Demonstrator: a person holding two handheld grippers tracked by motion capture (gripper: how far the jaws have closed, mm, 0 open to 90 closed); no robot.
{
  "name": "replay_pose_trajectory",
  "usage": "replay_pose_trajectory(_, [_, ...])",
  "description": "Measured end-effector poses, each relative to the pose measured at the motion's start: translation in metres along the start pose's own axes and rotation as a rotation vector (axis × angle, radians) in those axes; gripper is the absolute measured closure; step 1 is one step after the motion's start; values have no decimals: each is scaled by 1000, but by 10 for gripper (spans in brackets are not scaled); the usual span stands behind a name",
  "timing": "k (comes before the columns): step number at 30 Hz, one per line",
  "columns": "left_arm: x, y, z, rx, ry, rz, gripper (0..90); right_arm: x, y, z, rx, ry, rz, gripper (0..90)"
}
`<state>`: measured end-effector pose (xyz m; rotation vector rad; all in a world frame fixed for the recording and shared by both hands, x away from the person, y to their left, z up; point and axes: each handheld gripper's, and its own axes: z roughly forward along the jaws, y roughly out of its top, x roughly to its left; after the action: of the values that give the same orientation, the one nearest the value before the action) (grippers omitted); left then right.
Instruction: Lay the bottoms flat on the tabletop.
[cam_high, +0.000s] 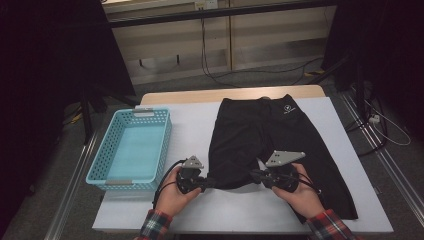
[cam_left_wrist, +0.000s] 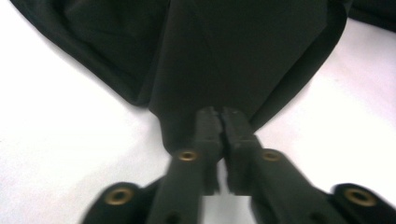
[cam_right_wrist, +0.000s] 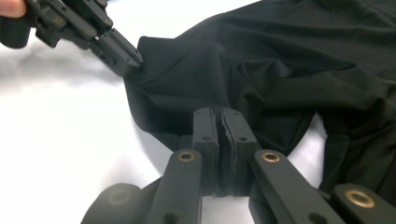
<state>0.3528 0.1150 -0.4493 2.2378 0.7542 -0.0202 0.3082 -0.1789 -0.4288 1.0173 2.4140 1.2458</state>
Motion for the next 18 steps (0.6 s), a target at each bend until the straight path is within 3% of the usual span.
replay_pose_trajectory(5, [-5, 2, -3, 20, -10, 3, 900, 3, 0, 2, 11, 8, -10, 855])
replay_pose_trajectory(9, [-8, 3, -17, -53, -35, -41, 900, 3, 0, -2, 8, 9, -13, 852])
replay_pose_trajectory(12, [-10, 0, -27, -65, -37, -55, 900, 4, -4, -5, 19, 20, -12, 844])
replay_pose_trajectory(16, [-11, -4, -33, -64, -37, -57, 900, 7, -9, -6, 48, 28, -25, 837])
replay_pose_trajectory(18, [-10, -5, -32, -82, -32, -35, 900, 10, -10, -8, 49, 32, -33, 839])
